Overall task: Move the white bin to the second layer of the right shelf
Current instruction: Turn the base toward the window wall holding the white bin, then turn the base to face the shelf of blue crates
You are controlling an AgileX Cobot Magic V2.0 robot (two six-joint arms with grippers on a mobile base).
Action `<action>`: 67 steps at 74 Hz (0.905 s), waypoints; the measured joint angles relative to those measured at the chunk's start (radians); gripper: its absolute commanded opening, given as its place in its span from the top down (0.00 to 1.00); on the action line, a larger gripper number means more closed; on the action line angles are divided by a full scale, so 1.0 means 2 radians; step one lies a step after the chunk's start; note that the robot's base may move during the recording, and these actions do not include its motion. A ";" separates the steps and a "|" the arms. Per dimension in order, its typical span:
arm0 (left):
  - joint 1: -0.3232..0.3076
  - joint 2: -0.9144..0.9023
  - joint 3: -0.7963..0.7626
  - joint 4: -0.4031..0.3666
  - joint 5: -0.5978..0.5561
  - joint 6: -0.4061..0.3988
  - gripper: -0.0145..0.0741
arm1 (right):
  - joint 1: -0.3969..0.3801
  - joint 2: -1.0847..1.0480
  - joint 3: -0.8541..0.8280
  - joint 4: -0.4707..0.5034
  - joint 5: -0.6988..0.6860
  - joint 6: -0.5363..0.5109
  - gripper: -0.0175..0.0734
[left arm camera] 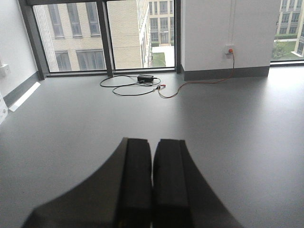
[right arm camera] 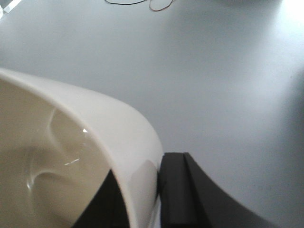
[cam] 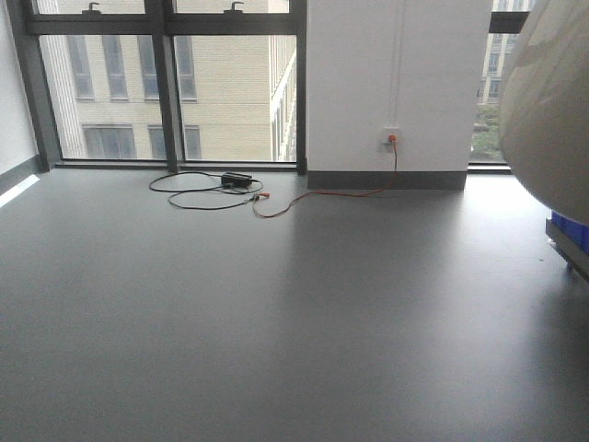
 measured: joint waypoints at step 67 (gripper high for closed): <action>0.000 0.000 0.000 0.000 0.000 0.000 0.74 | 0.000 0.000 0.000 0.000 0.000 0.000 0.75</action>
